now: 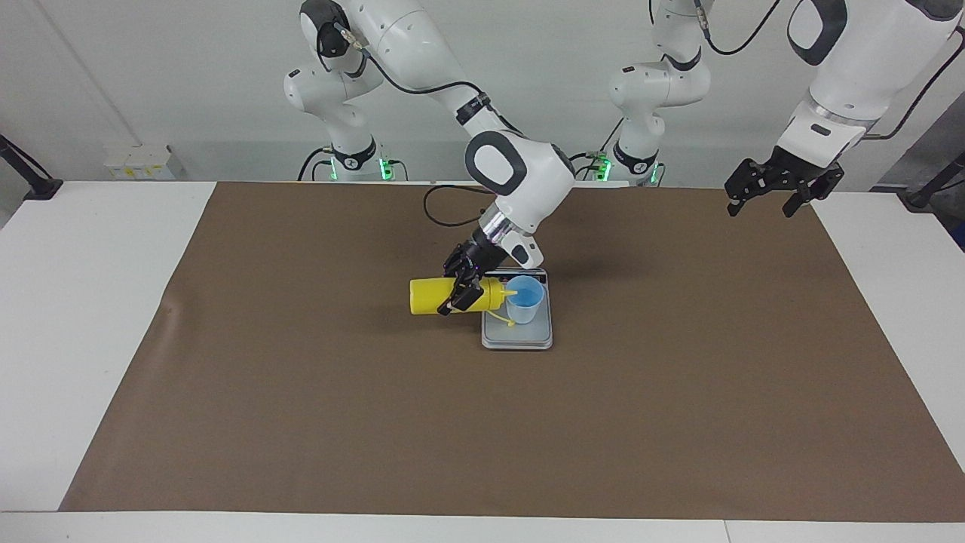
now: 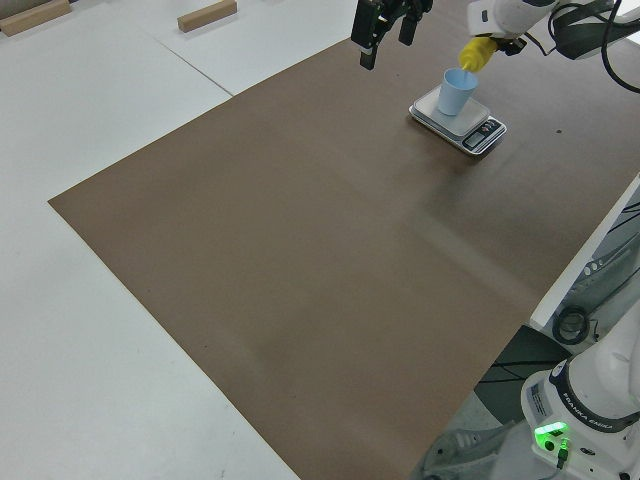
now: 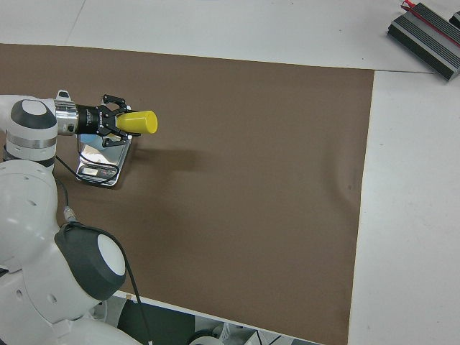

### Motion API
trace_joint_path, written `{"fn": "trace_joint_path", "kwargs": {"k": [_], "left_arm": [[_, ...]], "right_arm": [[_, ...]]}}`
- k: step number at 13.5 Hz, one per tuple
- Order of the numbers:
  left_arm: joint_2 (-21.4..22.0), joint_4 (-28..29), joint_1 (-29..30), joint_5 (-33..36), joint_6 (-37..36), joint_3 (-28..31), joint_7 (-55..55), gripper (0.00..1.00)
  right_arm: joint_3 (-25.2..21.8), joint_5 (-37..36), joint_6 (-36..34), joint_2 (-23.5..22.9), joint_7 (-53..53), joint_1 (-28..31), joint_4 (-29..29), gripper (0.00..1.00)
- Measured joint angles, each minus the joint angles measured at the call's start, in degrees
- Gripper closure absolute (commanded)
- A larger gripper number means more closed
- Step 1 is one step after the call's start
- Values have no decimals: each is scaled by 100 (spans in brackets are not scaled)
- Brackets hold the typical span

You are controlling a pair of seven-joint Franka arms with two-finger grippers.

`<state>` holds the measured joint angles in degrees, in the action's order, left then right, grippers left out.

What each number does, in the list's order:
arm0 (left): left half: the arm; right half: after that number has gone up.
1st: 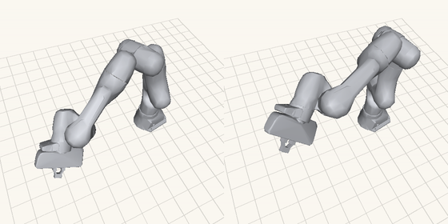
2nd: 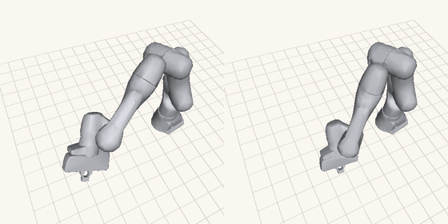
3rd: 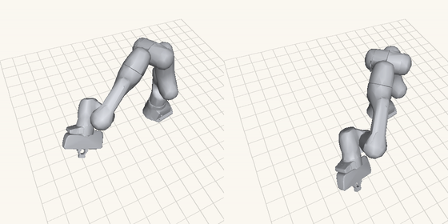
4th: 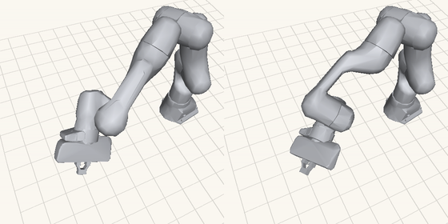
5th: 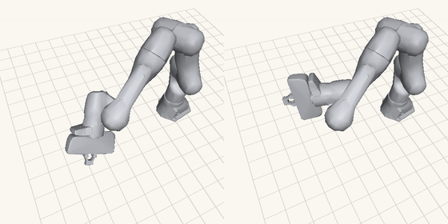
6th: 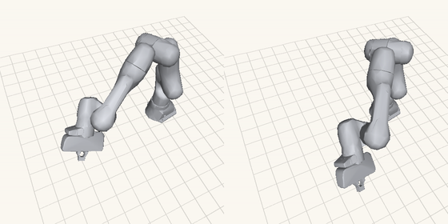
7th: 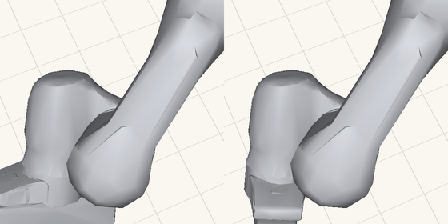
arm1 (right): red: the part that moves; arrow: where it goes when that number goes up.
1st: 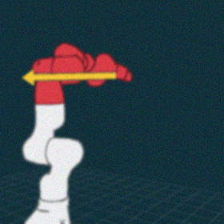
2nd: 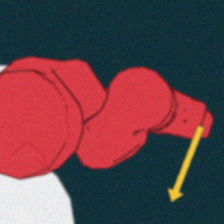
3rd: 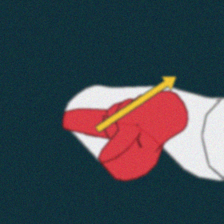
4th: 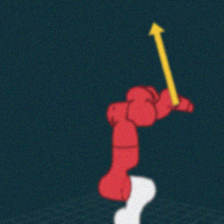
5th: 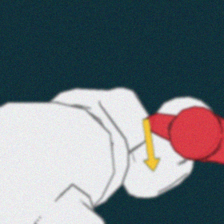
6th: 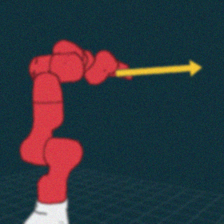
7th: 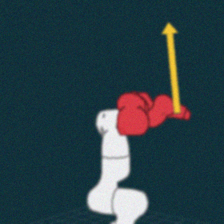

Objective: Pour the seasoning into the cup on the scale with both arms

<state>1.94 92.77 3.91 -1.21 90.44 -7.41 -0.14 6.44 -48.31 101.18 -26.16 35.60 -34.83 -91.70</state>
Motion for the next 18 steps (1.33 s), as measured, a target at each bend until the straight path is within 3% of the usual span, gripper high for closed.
{"fn": "trace_joint_path", "kwargs": {"k": [6, 10, 13, 18], "left_arm": [[0, 0, 0, 0, 0, 0, 0, 0], [0, 0, 0, 0, 0, 0, 0, 0], [0, 0, 0, 0, 0, 0, 0, 0], [0, 0, 0, 0, 0, 0, 0, 0]], "right_arm": [[-4, 573, 244, 273, -96, 393, -80, 100], [-4, 1283, 1191, 1032, -89, 1064, -942, 100], [-3, 1867, 1491, 1360, 76, 1290, -1334, 100], [-5, 3351, 1522, 1519, 1160, 1979, -1442, 100]]}}
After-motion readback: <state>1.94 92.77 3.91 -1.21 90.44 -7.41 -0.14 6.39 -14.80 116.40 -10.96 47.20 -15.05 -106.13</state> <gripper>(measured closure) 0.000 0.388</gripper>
